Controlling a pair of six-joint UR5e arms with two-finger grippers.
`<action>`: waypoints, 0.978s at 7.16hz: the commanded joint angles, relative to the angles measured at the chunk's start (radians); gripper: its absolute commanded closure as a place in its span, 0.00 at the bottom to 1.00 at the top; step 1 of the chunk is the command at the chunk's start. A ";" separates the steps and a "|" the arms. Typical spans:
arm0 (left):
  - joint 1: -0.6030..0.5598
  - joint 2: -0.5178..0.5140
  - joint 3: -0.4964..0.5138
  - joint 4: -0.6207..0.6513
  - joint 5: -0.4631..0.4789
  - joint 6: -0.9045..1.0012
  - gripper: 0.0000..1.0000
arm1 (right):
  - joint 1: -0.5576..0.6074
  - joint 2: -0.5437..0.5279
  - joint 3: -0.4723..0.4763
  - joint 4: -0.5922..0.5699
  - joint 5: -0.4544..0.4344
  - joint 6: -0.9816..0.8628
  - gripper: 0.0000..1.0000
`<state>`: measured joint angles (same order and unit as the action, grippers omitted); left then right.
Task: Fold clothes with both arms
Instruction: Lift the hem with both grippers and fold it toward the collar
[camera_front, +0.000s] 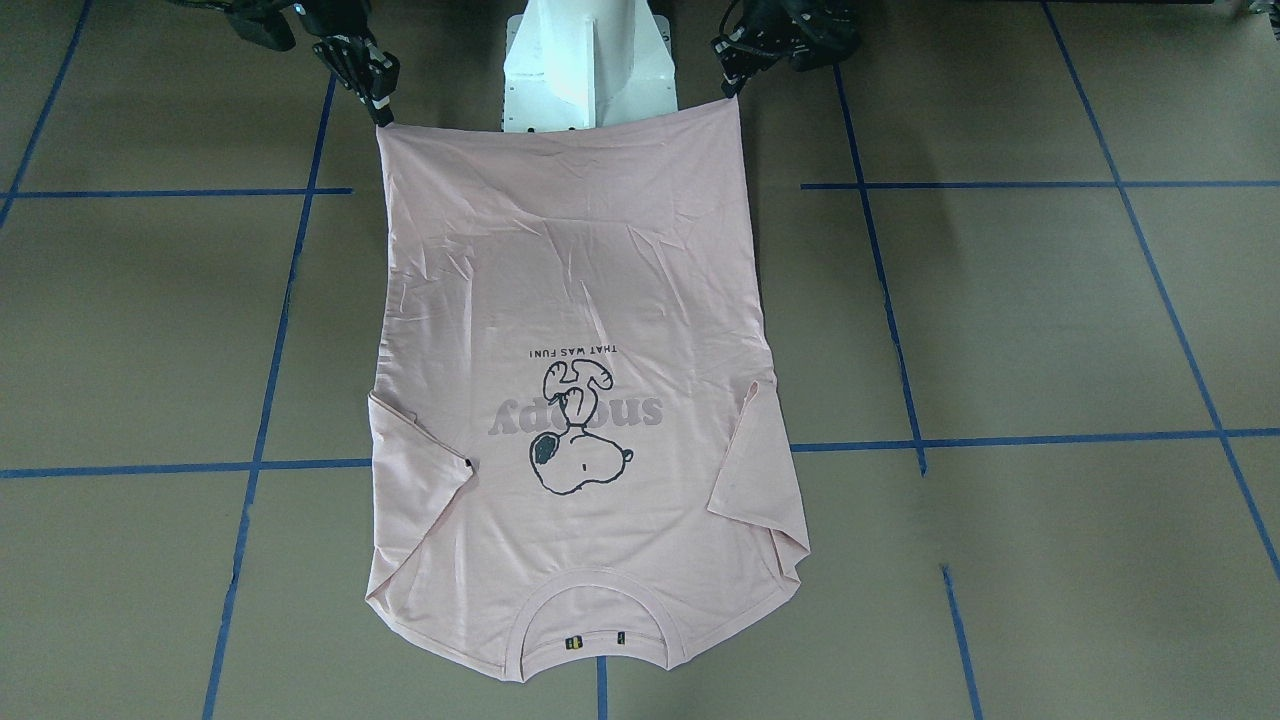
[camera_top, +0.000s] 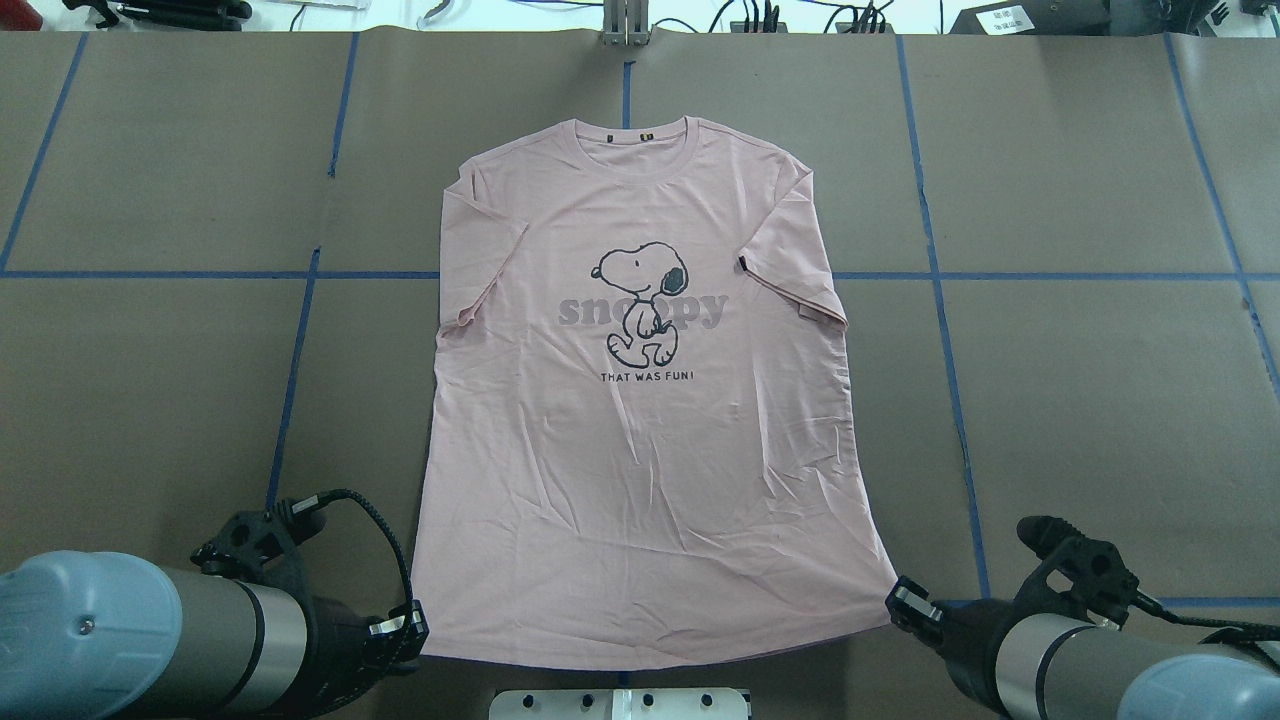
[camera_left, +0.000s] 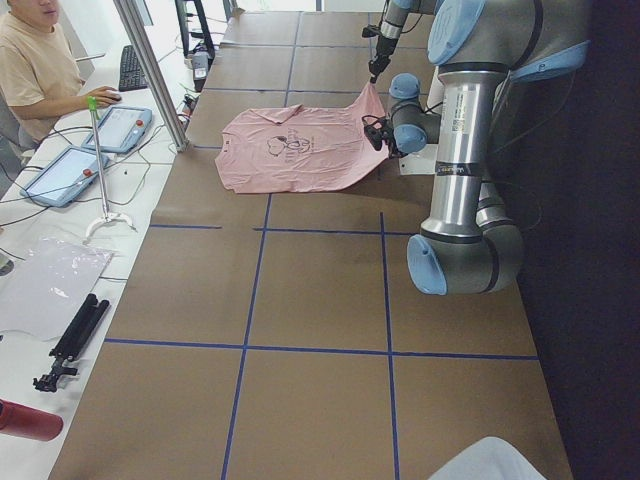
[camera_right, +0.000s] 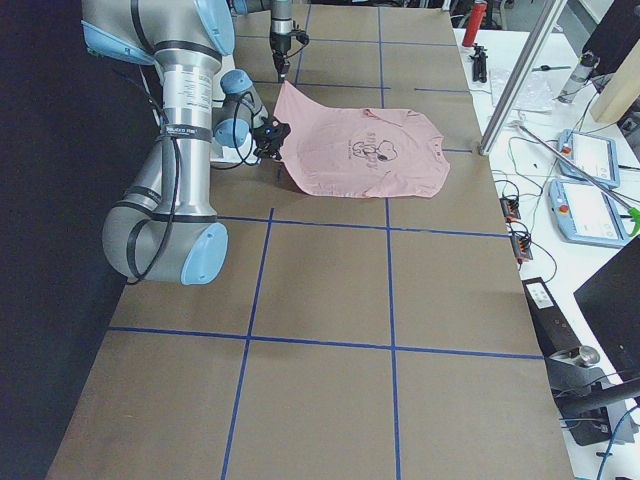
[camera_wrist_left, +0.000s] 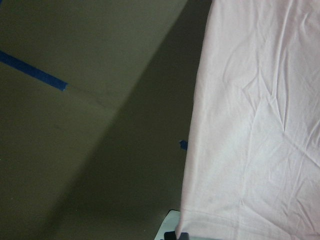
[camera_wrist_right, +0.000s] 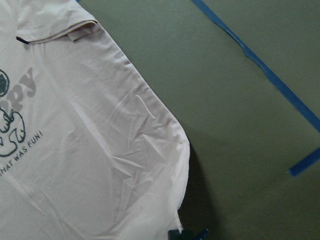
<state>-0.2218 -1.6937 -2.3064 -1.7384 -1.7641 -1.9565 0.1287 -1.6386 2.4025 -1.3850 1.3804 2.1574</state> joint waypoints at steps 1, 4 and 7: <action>-0.059 -0.073 0.079 -0.001 0.082 0.061 1.00 | 0.148 0.165 -0.151 -0.005 0.006 -0.152 1.00; -0.241 -0.251 0.328 -0.009 0.095 0.201 1.00 | 0.408 0.405 -0.456 -0.003 0.166 -0.360 1.00; -0.396 -0.348 0.403 -0.010 0.088 0.297 1.00 | 0.587 0.508 -0.539 -0.057 0.309 -0.490 1.00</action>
<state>-0.5677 -2.0125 -1.9142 -1.7507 -1.6721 -1.6842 0.6510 -1.1576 1.8774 -1.4117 1.6240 1.7159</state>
